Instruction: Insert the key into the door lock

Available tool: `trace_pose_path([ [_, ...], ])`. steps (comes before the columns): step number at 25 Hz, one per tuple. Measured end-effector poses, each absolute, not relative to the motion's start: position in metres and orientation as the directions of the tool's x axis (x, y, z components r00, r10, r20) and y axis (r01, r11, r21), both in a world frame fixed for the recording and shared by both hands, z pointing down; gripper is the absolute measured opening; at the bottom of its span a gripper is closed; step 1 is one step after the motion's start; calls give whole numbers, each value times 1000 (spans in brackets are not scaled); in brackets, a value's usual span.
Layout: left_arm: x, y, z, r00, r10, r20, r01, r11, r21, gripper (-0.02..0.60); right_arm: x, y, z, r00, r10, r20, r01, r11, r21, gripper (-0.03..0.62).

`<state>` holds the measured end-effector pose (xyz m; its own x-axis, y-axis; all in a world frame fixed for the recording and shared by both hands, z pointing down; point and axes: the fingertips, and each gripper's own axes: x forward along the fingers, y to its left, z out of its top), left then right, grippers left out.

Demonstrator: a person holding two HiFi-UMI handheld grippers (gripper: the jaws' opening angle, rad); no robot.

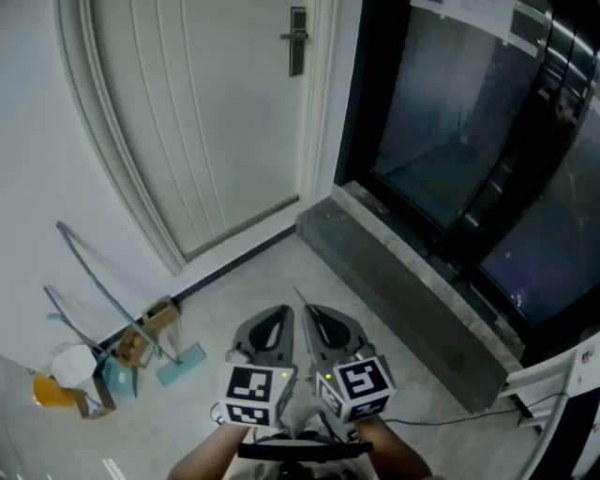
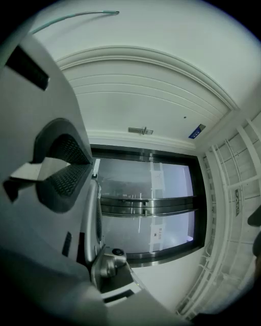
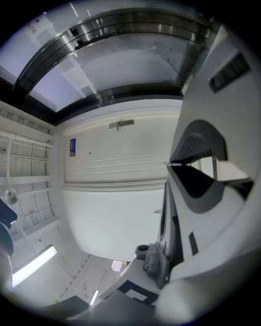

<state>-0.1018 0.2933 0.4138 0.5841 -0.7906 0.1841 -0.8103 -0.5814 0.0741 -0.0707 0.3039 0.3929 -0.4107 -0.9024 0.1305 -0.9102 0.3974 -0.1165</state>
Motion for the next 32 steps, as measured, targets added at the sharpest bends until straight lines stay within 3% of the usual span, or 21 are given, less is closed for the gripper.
trace_pose_path([
  [32, -10, 313, 408, 561, -804, 196, -824, -566, 36, 11, 18, 324, 395, -443, -889, 115, -895, 430, -118, 20],
])
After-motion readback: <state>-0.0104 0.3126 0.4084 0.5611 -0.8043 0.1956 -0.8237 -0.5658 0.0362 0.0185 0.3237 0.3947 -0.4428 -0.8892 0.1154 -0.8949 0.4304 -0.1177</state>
